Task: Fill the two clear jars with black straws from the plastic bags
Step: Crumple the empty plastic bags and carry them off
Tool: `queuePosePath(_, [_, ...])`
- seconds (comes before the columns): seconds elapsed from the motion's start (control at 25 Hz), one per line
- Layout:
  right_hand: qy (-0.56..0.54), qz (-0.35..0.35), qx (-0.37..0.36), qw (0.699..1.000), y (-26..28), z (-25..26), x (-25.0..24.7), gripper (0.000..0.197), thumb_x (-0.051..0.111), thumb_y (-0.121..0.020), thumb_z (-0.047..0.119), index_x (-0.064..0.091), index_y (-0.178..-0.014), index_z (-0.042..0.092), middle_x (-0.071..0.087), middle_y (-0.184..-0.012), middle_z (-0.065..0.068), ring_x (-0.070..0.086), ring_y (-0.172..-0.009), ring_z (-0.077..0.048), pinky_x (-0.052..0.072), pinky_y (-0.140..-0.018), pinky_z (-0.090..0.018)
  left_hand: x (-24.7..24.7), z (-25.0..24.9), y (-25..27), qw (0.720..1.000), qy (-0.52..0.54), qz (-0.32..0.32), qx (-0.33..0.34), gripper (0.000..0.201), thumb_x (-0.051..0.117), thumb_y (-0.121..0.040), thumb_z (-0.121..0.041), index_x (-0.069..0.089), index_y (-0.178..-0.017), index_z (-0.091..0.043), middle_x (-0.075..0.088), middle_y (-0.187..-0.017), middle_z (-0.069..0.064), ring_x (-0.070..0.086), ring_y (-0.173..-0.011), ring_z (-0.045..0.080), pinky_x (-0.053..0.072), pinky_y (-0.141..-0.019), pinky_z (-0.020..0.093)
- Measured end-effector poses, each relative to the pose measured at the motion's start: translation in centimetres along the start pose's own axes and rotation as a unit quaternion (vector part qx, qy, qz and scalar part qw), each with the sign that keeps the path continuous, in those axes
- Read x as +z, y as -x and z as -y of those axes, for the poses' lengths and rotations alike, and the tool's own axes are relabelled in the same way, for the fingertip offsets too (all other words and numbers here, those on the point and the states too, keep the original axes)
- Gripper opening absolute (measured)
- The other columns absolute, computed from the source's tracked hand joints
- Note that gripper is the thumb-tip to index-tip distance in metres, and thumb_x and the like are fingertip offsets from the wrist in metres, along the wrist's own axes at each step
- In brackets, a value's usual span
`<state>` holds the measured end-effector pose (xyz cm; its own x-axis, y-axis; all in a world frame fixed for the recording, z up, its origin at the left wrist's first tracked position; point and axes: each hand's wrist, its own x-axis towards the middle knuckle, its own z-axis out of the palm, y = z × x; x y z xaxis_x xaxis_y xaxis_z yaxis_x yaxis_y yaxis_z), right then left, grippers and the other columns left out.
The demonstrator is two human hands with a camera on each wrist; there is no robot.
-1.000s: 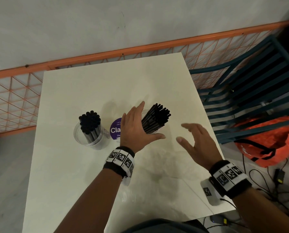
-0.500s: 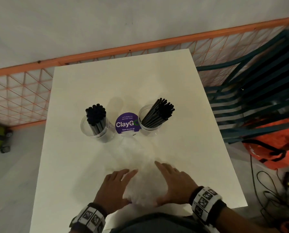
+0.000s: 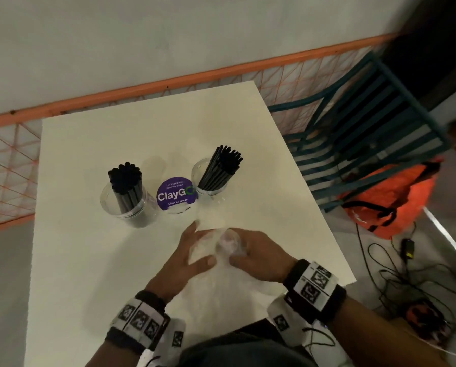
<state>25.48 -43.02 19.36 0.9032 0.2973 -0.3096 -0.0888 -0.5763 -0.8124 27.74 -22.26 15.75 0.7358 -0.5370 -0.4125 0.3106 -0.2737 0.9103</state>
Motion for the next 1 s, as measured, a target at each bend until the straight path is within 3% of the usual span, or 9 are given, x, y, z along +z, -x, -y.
queuePosePath(0.08, [-0.058,-0.171,-0.039,0.983,1.1,1.6,-0.2,0.031,0.062,-0.077,0.029,0.061,-0.107,0.022,0.059,-0.109,0.008,0.054,-0.103,-0.015,0.042,-0.087,-0.031,1.5,-1.5,0.2,0.980,0.192,0.030,-0.034,0.052,0.083,-0.056,-0.069,0.076,-0.097,-0.038,0.073,-0.108,-0.004,0.066,-0.100,0.016,0.054,-0.087,0.031])
queuePosePath(0.16, [-0.051,-0.276,-0.053,0.958,2.4,2.5,0.8,0.042,0.064,-0.076,0.039,0.058,-0.115,0.025,0.049,-0.126,0.006,0.045,-0.120,-0.016,0.039,-0.099,-0.033,3.7,-3.8,0.3,0.975,0.218,0.014,-0.033,0.031,0.067,-0.082,-0.055,0.069,-0.095,-0.026,0.067,-0.097,-0.001,0.065,-0.086,0.014,0.053,-0.078,0.030])
queuePosePath(0.24, [-0.153,-0.258,-0.047,0.953,4.0,3.7,1.9,0.058,0.068,-0.080,0.032,0.044,-0.133,0.028,0.041,-0.141,0.003,0.040,-0.132,-0.012,0.037,-0.108,-0.030,5.5,-5.5,-0.1,0.975,0.218,-0.042,-0.008,0.029,0.050,-0.100,-0.039,0.062,-0.108,-0.015,0.066,-0.101,0.002,0.065,-0.091,0.018,0.053,-0.080,0.036])
queuePosePath(0.36, [-0.187,-0.263,-0.064,0.944,6.6,4.2,2.8,0.060,0.068,-0.087,0.010,0.040,-0.139,0.019,0.048,-0.139,0.006,0.044,-0.131,-0.006,0.037,-0.107,-0.023,7.3,-6.6,0.0,0.978,0.169,-0.110,0.057,0.077,0.067,-0.078,-0.061,0.052,-0.123,-0.001,0.064,-0.104,0.011,0.065,-0.097,0.028,0.055,-0.082,0.045])
queuePosePath(0.44, [-0.138,-0.307,-0.028,0.941,7.7,3.4,2.5,0.045,0.065,-0.089,0.016,0.047,-0.129,0.027,0.058,-0.126,0.010,0.055,-0.115,-0.005,0.046,-0.095,-0.025,7.6,-6.5,0.8,0.977,0.129,-0.122,0.118,0.087,0.068,-0.071,-0.071,0.050,-0.127,-0.007,0.062,-0.108,0.007,0.063,-0.102,0.021,0.054,-0.081,0.038])
queuePosePath(0.56, [-0.199,-0.271,0.101,0.936,9.1,2.1,0.4,0.018,0.056,-0.091,0.022,0.056,-0.108,0.027,0.070,-0.099,0.003,0.068,-0.085,-0.016,0.058,-0.074,-0.038,8.1,-5.8,1.9,0.968,0.006,-0.094,0.232,0.086,0.059,-0.074,-0.079,0.038,-0.145,-0.034,0.047,-0.150,0.003,0.050,-0.136,0.018,0.045,-0.105,0.035])
queuePosePath(0.72, [-0.441,-0.182,0.134,0.869,11.4,-0.1,-1.7,0.018,0.046,-0.099,0.014,0.058,-0.091,0.025,0.064,-0.089,0.002,0.064,-0.076,-0.008,0.056,-0.072,-0.021,12.7,-4.9,1.8,0.859,-0.357,0.006,0.367,0.096,0.068,-0.072,-0.070,0.032,-0.149,-0.025,0.034,-0.156,0.004,0.040,-0.142,0.020,0.046,-0.111,0.039])
queuePosePath(0.84, [-0.520,-0.175,0.143,0.823,13.7,-3.2,-2.6,0.034,0.062,-0.077,0.039,0.056,-0.104,0.019,0.060,-0.106,-0.007,0.061,-0.095,-0.018,0.050,-0.086,-0.036,17.3,-4.4,-0.1,0.901,-0.293,-0.054,0.316,0.076,0.070,-0.071,-0.037,0.041,-0.140,-0.028,0.050,-0.136,-0.002,0.053,-0.124,0.014,0.053,-0.101,0.032])
queuePosePath(1.0, [-0.452,-0.150,0.105,0.873,19.2,-8.4,-3.0,0.039,0.065,-0.091,0.028,0.043,-0.123,0.031,0.057,-0.121,0.004,0.060,-0.106,0.003,0.052,-0.092,-0.023,25.2,-4.2,-2.2,0.995,-0.069,-0.012,0.069,0.067,0.063,-0.063,-0.035,0.050,-0.125,-0.058,0.066,-0.123,-0.018,0.064,-0.114,0.009,0.055,-0.099,0.040])
